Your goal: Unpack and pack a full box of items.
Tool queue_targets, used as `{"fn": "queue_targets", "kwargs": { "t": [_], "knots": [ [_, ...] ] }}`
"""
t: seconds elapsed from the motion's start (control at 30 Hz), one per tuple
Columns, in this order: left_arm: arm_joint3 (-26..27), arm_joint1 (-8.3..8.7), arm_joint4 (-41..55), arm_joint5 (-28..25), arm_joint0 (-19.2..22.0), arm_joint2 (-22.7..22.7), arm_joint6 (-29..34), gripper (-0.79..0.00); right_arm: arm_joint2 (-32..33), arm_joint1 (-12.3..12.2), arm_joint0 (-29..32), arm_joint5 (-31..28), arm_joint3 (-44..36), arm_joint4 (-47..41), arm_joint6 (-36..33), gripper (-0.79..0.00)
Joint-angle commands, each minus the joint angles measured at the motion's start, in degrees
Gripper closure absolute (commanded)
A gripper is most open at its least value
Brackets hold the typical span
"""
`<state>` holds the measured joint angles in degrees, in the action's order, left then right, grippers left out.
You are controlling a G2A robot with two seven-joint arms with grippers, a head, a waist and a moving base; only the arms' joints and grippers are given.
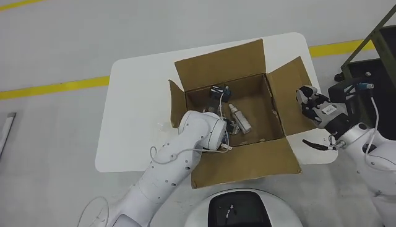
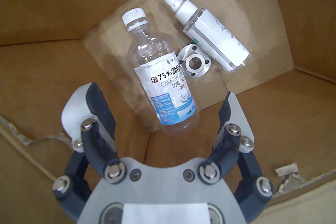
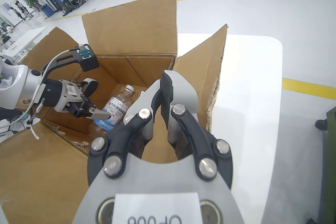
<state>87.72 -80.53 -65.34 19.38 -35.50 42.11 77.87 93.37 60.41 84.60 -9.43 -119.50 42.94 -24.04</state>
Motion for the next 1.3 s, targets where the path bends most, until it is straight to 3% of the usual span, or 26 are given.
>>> {"fn": "queue_targets", "kwargs": {
  "t": [0.0,0.13,0.33,0.6,0.7,0.83,0.97,1.0,1.07,1.13,1.17,1.23,1.27],
  "knots": [
    [0.0,0.0,0.0,0.0,0.0,0.0,0.0,-0.785,-0.2,0.1,-0.3,0.0,0.3,-0.6,0.1,0.0],
    [-2.5,-0.23,-0.1,1.1,-1.6,0.6,-3.7,-0.785,-0.5,0.1,-0.9,-0.4,0.5,-0.3,0.0,0.0],
    [-6.9,-1.75,0.2,5.2,-0.5,-0.3,-5.0,-0.785,-0.6,0.1,-1.2,-0.5,0.6,0.1,-0.3,0.0],
    [-12.5,-3.4,-0.2,6.6,1.2,-1.4,-3.6,-0.702,-0.3,0.2,-1.0,-0.4,0.9,0.4,-0.4,0.0],
    [-13.9,-3.89,-0.1,7.1,1.2,-1.5,-3.6,-0.634,-0.2,0.2,-0.9,-0.4,0.9,0.5,-0.4,0.0],
    [-14.8,-4.59,0.0,7.7,1.3,-1.8,-3.5,-0.677,-0.1,0.2,-0.8,-0.4,0.9,0.6,-0.5,0.0],
    [-15.7,-5.23,-0.3,7.4,1.5,-2.1,-3.5,-0.653,-0.1,0.2,-0.8,-0.5,0.8,0.8,-0.7,0.0],
    [-16.1,-5.38,-0.4,7.4,1.6,-2.2,-3.5,-0.628,0.0,0.2,-0.8,-0.5,0.8,0.8,-0.7,0.0],
    [-16.6,-5.64,-0.5,7.5,1.7,-2.1,-3.8,-0.388,0.1,0.2,-0.8,-0.3,0.6,0.6,-0.6,0.0],
    [-16.9,-5.86,-0.6,7.5,1.7,-1.9,-3.8,-0.237,0.6,0.3,-0.8,-0.2,0.1,0.2,-0.4,0.0],
    [-16.9,-5.94,-0.8,7.5,1.8,-1.7,-3.9,-0.043,1.1,0.3,-0.9,-0.1,-0.1,-0.2,-0.3,0.0],
    [-16.6,-6.04,-1.1,7.4,1.7,-1.3,-3.9,0.0,2.5,0.2,-1.0,0.1,-0.6,-1.0,-0.3,-0.006],
    [-16.3,-6.05,-1.3,7.3,1.8,-1.0,-3.9,0.0,3.4,0.2,-1.1,0.3,-0.8,-1.6,-0.4,-0.197]
  ]
}}
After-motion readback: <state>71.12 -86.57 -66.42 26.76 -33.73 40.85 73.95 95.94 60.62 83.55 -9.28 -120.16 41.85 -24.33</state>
